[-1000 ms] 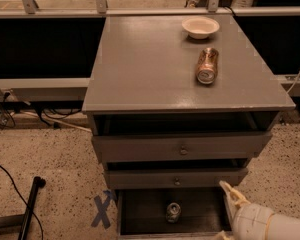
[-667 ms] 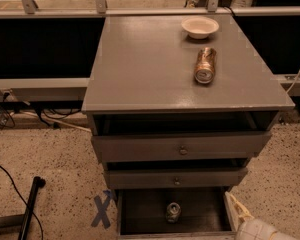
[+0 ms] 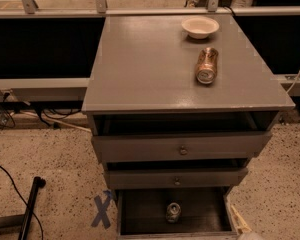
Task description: Pick 7up can from bottom drawer and place on counter
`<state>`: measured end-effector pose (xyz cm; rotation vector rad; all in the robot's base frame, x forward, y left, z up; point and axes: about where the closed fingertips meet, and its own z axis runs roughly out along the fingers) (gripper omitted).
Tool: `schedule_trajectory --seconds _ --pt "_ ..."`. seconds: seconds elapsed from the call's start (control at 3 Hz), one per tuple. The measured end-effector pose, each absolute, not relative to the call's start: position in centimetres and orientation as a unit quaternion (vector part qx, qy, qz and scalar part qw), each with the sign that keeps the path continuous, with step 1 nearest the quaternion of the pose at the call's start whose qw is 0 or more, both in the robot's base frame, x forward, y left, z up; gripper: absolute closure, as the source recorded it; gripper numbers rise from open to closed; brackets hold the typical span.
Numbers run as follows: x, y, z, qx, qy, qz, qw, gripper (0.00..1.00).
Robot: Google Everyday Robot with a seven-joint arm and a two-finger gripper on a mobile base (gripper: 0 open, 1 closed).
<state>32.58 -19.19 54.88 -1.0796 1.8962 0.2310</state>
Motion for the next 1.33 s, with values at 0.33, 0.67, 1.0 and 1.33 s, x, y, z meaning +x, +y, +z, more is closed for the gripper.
schedule_trajectory --seconds 0.33,0.67,1.0,1.33 --pt "32.6 -19.2 55.2 -0.440 0.768 0.091 0.456 0.00" --pt "34.0 -18.2 53.8 -0.447 0.757 0.119 0.462 0.00" --pt "38.9 -18.0 49.4 -0.447 0.737 0.134 0.490 0.00" --pt "41.2 -16.8 43.4 -0.428 0.736 0.158 0.500 0.00"
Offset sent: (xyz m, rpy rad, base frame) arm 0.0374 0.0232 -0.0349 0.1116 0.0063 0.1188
